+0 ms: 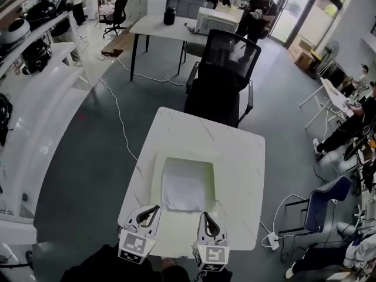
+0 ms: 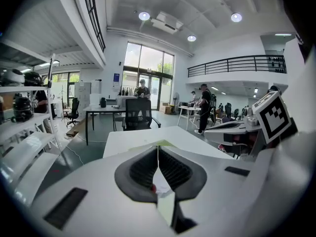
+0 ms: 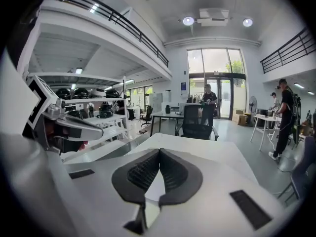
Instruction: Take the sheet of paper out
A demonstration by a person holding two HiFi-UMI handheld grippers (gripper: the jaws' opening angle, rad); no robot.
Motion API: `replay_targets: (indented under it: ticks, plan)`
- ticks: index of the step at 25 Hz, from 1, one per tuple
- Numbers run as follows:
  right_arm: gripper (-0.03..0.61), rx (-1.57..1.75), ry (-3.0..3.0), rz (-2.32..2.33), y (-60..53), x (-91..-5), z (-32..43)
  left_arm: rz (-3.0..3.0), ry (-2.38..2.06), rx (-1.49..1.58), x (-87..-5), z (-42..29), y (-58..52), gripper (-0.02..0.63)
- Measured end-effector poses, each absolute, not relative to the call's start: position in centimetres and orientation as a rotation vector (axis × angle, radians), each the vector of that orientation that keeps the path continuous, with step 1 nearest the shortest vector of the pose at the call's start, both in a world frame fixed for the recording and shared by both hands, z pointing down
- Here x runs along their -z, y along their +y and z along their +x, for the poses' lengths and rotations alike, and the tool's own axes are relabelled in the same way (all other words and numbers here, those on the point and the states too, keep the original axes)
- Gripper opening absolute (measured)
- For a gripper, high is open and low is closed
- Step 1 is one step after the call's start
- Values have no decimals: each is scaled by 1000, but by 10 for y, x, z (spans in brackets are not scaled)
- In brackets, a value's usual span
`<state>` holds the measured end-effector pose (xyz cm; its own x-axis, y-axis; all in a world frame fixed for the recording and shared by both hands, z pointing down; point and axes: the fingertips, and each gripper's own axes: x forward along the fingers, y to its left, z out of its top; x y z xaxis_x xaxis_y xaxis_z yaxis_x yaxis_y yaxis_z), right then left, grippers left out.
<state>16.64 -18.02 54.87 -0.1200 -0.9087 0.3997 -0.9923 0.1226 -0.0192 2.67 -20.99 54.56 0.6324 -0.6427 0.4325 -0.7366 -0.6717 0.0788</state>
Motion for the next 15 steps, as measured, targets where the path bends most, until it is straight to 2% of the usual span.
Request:
replay_targets:
  ticks: [15]
  plan:
    - [17, -473, -2019, 1604, -202, -666, 183, 2452, -1135, -641, -633, 36, -224, 26]
